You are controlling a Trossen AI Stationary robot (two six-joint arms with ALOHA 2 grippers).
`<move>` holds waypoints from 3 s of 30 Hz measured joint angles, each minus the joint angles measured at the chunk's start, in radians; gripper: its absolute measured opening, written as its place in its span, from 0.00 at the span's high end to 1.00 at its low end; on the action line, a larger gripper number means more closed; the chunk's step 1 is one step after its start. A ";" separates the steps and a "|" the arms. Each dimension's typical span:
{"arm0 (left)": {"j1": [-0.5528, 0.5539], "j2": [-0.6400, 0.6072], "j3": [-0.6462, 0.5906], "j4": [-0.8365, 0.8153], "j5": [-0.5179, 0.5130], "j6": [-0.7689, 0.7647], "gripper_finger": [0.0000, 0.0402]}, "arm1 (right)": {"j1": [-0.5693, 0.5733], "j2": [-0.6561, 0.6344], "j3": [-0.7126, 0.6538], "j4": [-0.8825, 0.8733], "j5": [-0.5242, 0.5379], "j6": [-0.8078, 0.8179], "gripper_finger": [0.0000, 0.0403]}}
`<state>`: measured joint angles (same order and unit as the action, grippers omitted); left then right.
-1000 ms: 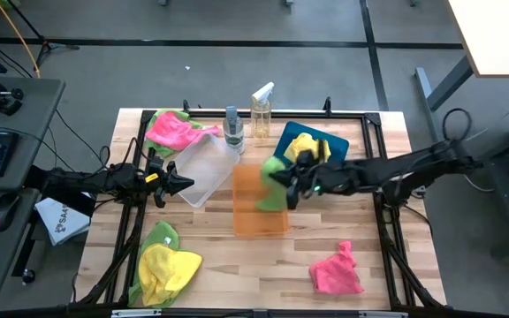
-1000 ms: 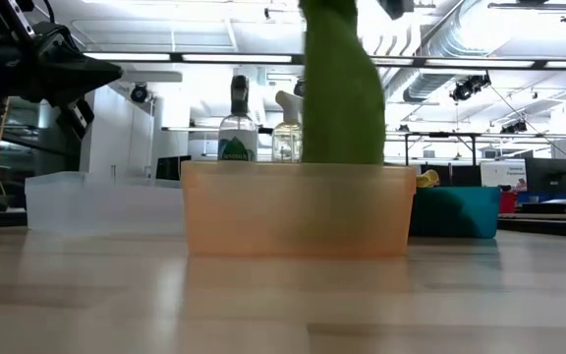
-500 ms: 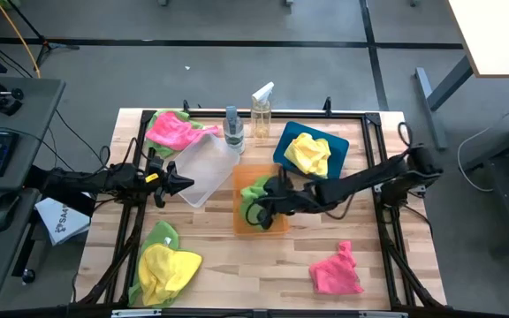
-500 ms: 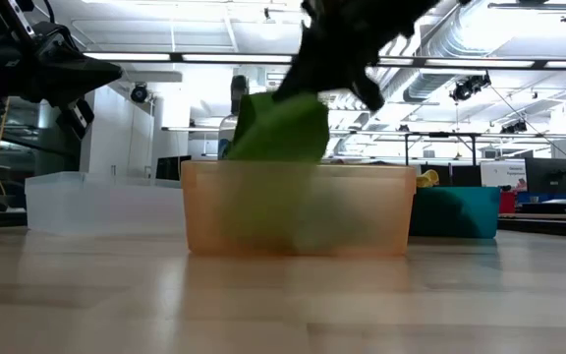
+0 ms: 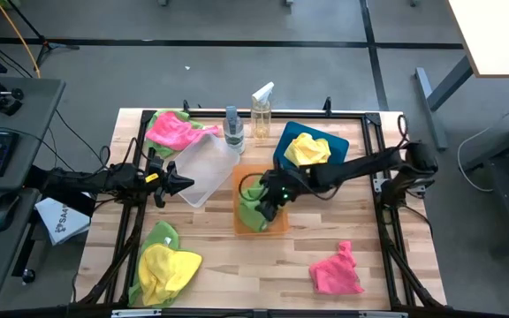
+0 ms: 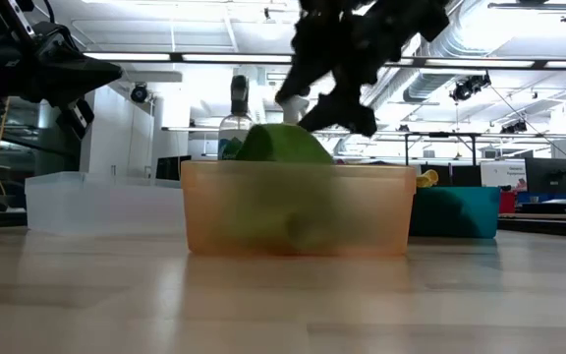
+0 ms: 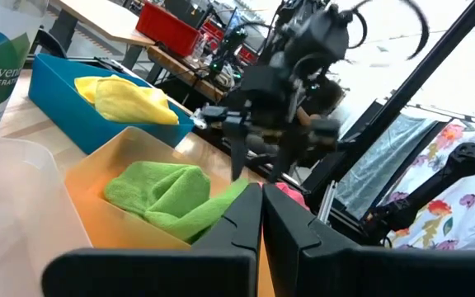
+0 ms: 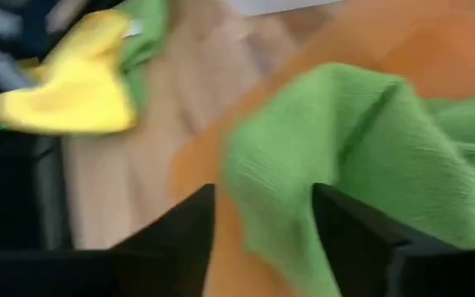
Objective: Sort microfiber towel by color & place in baskets
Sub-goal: Put the top right green microfiber towel into the orange bin, then put the yellow microfiber towel into the blue bin
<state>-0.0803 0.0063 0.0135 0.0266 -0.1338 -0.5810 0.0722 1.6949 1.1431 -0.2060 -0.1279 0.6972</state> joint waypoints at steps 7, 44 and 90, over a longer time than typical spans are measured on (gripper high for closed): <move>0.000 0.000 0.000 0.000 0.000 0.001 1.00 | -0.062 -0.156 0.000 -0.126 -0.103 0.004 0.27; -0.258 0.803 0.645 -0.071 0.165 -0.091 0.87 | 0.211 -0.506 0.000 -0.344 0.492 0.163 0.26; -0.935 1.560 0.942 -0.527 0.121 -0.541 0.77 | 0.264 -0.506 0.000 -0.581 0.503 0.178 0.26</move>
<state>-1.0157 1.5661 0.9558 -0.4999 -0.0124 -1.1221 0.3367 1.1885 1.1435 -0.7872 0.3755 0.8748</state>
